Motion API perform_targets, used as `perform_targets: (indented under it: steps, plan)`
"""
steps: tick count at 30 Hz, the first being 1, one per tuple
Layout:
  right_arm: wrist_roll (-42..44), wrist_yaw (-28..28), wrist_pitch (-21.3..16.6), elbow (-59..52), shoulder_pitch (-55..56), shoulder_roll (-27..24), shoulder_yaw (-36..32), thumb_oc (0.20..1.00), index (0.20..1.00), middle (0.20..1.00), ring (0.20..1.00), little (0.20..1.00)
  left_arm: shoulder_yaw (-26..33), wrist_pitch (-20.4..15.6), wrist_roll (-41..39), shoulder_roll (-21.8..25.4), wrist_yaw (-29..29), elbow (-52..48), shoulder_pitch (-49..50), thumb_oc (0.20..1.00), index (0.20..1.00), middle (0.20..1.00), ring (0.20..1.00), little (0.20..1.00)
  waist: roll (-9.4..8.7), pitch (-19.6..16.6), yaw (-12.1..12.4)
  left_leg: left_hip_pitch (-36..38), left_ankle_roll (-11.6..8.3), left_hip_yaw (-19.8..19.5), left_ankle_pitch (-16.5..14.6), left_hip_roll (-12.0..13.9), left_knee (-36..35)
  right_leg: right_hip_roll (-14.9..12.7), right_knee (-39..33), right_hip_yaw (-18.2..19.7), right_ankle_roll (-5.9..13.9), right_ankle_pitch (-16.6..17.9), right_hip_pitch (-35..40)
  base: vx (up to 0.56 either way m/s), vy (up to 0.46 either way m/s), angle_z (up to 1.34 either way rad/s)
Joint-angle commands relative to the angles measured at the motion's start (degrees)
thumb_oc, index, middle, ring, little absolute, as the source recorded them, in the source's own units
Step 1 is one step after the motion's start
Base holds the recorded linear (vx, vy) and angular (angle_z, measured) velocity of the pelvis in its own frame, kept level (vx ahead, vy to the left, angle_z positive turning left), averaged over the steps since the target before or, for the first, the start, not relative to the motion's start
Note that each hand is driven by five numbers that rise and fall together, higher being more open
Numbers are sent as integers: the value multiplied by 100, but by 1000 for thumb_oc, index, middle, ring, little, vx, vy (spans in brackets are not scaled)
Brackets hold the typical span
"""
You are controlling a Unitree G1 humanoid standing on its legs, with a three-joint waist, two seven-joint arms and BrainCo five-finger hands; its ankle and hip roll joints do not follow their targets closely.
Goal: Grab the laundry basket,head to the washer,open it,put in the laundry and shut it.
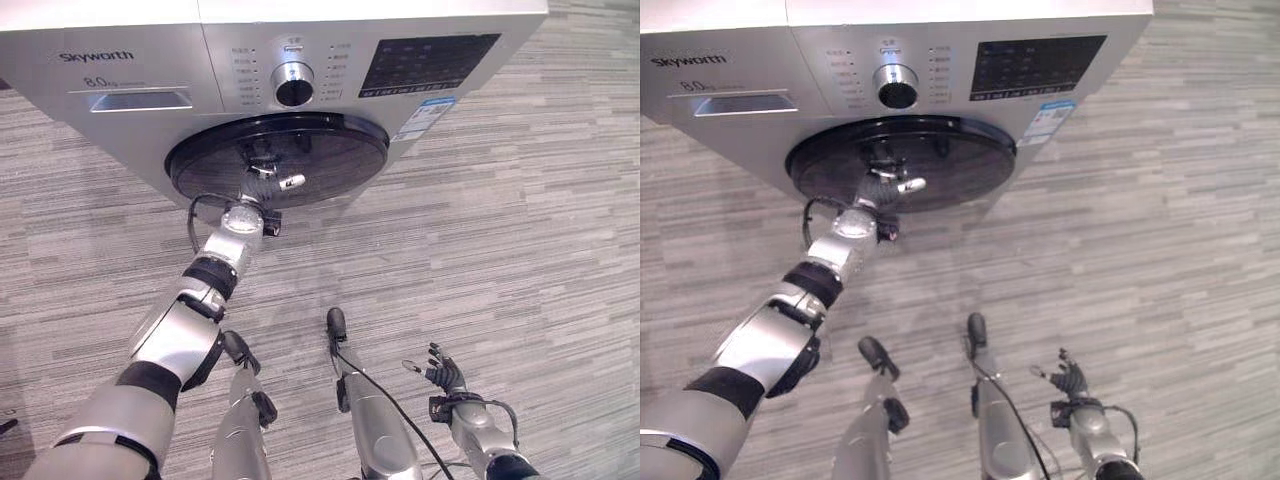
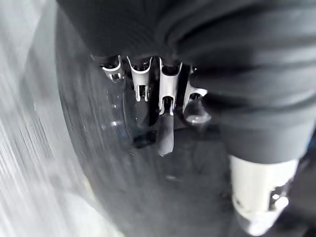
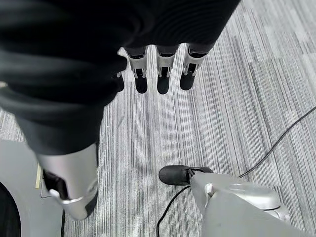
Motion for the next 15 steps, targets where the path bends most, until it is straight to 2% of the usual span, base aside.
perform_targets:
  steps: [1, 4, 6, 7, 8, 10, 11, 13, 15]
  plan:
    - [-56, -32, -159, 6, 387, -191, -82, 1000, 1000, 1000, 1000, 1000, 620, -1392, -448, 96, -85, -295, -631, 1000, 1000, 1000, 1000, 1000, 157, -458, 63, 328, -462, -668, -267, 326, 39, -213, -1, -247, 283, -442, 456, 15, -6, -7]
    - [-145, 67, -160, 192, 517, 29, -134, 1000, 1000, 1000, 1000, 1000, 747, -1538, -536, -313, -573, -994, 1274, 1000, 1000, 1000, 1000, 1000, 233, -575, 265, 615, -446, -652, -322, 311, 39, -219, -1, -324, 236, -539, 783, 35, -15, -5]
    - [-236, 177, -135, 413, 585, 187, -193, 1000, 1000, 1000, 1000, 1000, 735, -1485, -487, -516, -974, -1098, 2410, 1000, 1000, 1000, 1000, 1000, 298, -662, 413, 837, -430, -648, -365, 291, 39, -215, 5, -381, 204, -612, 1023, 60, -18, -5]
    - [-236, 177, -135, 413, 586, 187, -192, 1000, 1000, 1000, 1000, 1000, 734, -1485, -487, -516, -973, -1099, 2411, 1000, 1000, 1000, 1000, 1000, 298, -663, 414, 838, -430, -648, -365, 291, 39, -215, 5, -381, 205, -612, 1023, 101, -48, 12]
    - [-300, 282, -88, 752, 615, 306, -354, 1000, 1000, 1000, 1000, 1000, 922, -1333, -346, -474, -1388, -940, 3563, 1000, 1000, 1000, 1000, 1000, 359, -782, 611, 1078, -405, -680, -410, 257, 39, -220, 20, -455, 177, -706, 1313, 109, -49, 17]
    - [-367, 375, -20, 1078, 663, 353, -470, 1000, 1000, 1000, 1000, 1000, 1053, -1234, -218, -471, -1555, -696, 4322, 1000, 1000, 1000, 1000, 1000, 414, -894, 753, 1287, -373, -717, -436, 227, 39, -219, 27, -548, 142, -806, 1587, 94, -46, 10]
    - [-367, 376, -22, 1080, 667, 353, -468, 1000, 1000, 1000, 1000, 1000, 1052, -1234, -216, -470, -1555, -700, 4330, 1000, 1000, 1000, 1000, 1000, 413, -893, 751, 1295, -374, -718, -438, 226, 39, -219, 25, -550, 143, -808, 1596, 49, -33, 11]
    - [-449, 458, 31, 1607, 719, 359, -662, 1000, 1000, 1000, 1000, 1000, 1250, -1106, 1, -432, -1742, -346, 5221, 1000, 1000, 1000, 1000, 1000, 500, -1065, 994, 1572, -335, -849, -459, 174, 39, -199, 108, -749, 92, -966, 1939, 65, -64, 43]
    - [-533, 463, 57, 1914, 739, 352, -760, 1000, 1000, 1000, 1000, 1000, 1374, -1070, 405, -390, -1728, -9, 5583, 1000, 1000, 1000, 1000, 1000, 531, -1173, 1137, 1716, -312, -955, -461, 143, 39, -198, 180, -902, 68, -1077, 2168, 28, -61, 57]
